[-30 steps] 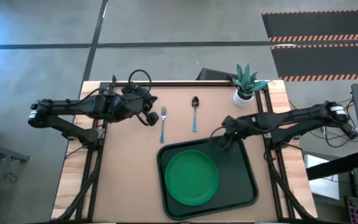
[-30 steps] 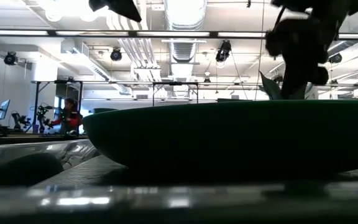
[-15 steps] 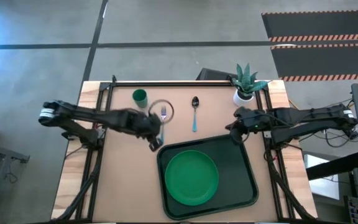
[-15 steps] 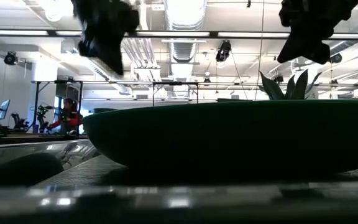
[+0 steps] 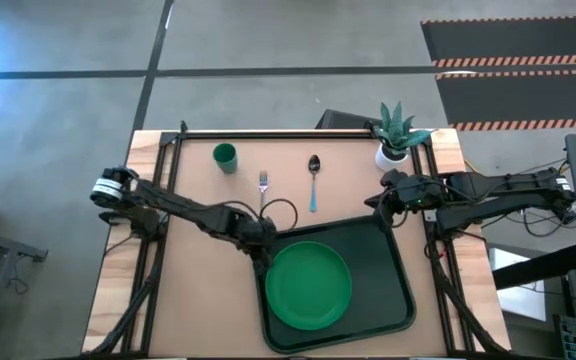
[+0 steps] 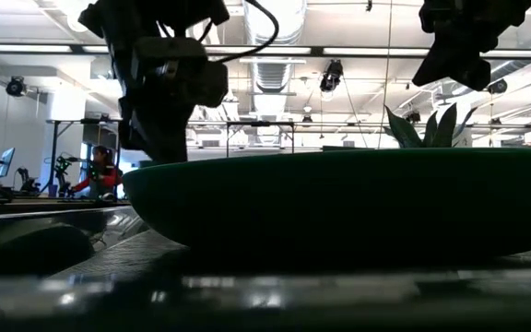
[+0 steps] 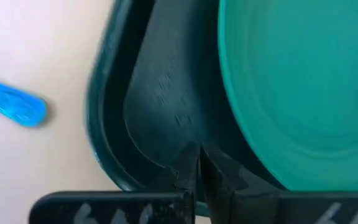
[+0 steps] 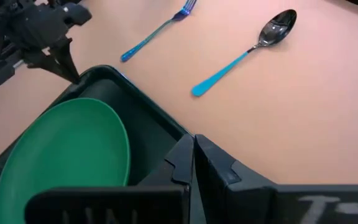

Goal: Pick and place plate/cup/fork/spoon on tray
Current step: Adjust the green tray

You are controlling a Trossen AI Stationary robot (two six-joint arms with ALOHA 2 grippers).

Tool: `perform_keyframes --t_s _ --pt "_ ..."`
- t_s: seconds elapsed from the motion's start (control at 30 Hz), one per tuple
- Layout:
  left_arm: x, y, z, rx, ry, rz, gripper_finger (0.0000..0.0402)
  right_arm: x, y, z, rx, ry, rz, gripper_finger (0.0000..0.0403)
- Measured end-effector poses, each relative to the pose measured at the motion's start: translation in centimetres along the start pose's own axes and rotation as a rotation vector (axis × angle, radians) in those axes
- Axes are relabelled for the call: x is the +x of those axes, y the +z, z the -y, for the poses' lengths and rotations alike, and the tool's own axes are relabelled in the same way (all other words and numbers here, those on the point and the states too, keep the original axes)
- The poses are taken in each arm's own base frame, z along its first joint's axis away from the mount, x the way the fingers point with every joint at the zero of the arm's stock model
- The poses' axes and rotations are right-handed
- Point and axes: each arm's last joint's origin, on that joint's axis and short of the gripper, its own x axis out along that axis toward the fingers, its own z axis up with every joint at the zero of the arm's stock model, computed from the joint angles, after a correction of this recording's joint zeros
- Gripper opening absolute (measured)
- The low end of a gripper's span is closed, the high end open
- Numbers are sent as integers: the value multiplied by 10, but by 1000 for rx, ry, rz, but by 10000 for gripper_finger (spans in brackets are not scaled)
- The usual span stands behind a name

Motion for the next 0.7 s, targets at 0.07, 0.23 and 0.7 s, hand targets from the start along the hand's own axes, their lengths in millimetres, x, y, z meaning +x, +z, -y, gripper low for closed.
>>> perform_keyframes --t_s 0.07,0.23,0.7 --pt "2 -2 1 -15 -4 -15 0 0 0 0 -8 0 0 8" --pt "6 -9 2 -51 -8 -56 0 0 0 0 -30 0 0 8" --pt "17 -25 -12 -128 50 -80 0 0 0 0 -39 3 4 8"
